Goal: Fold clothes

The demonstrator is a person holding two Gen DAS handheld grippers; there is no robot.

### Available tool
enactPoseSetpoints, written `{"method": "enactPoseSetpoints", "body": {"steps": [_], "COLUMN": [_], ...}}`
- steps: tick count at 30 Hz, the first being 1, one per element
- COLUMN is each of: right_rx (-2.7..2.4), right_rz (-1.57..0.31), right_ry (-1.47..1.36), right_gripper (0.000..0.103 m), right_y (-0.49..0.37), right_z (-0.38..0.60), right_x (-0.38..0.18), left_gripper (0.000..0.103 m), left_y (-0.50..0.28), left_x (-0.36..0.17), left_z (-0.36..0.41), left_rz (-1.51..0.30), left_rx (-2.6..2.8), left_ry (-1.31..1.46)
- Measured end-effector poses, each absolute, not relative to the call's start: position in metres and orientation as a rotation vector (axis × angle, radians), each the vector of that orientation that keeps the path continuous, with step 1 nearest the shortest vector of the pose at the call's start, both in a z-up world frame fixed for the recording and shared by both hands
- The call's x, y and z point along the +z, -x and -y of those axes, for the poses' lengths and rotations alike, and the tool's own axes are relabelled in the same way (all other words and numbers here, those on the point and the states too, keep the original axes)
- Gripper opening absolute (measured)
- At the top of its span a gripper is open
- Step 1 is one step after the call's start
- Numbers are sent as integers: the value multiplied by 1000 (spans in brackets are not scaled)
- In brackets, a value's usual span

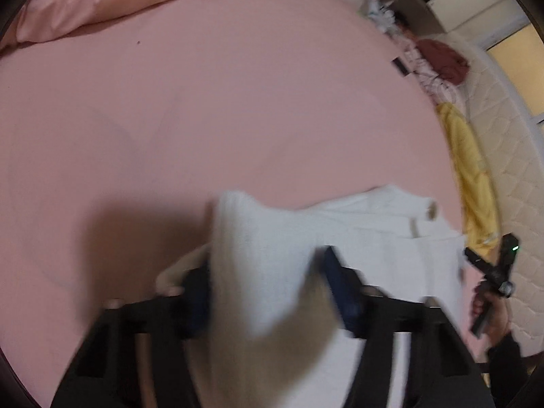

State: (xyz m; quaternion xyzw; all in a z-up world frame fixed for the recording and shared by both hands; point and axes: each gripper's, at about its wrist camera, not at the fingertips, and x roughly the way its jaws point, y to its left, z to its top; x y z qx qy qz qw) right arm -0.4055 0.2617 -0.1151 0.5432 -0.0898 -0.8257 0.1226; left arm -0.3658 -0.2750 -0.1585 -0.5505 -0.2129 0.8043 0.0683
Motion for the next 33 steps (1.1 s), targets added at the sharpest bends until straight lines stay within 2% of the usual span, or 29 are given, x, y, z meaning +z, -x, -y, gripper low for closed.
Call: {"method": "enactPoseSetpoints", "body": {"steps": [1, 2, 4, 6, 7, 10, 15, 19, 24, 29, 33], "right_rx": [-2396, -2382, -2433, -2461, -2457, -2413, -2428, -2457, -2422, -2331, -2271], "right_rz": [221, 181, 98, 62, 69, 58, 108, 51, 151, 140, 122], "right_ry": [-1590, -1594, -1541, -1478, -1436, -1383, -1241, -1195, -1048, -1013, -1060], "right_gripper": [54, 45, 29, 26, 19, 14, 13, 13, 13, 13, 13], "right_y": [406, 406, 400, 391, 384, 369, 333, 314, 257, 181, 113], "right_z": [-253, -245, -237, -235, -236, -236, -241, -236, -246, -259, -276], "right_x": [-114, -113, -100, -84, -75, -57, -11, 21, 64, 79, 64], "left_gripper": [27, 16, 12, 12, 11, 10, 8, 8, 8, 8, 8], "left_y": [363, 361, 351, 341, 336, 319, 282, 258, 199, 118, 59], "left_x": [-155, -152, -138, -121, -114, -89, -41, -15, 20, 21, -3], "left_z": [273, 271, 268, 266, 265, 259, 244, 248, 253, 259, 262], "left_rz": [630, 624, 580, 550, 549, 548, 544, 583, 651, 639, 576], "left_rx": [2431, 2436, 2481, 2518, 2520, 2515, 2529, 2549, 2518, 2453, 2431], "left_ry": [1642, 1624, 1563, 1491, 1460, 1371, 1215, 1165, 1046, 1070, 1233]}}
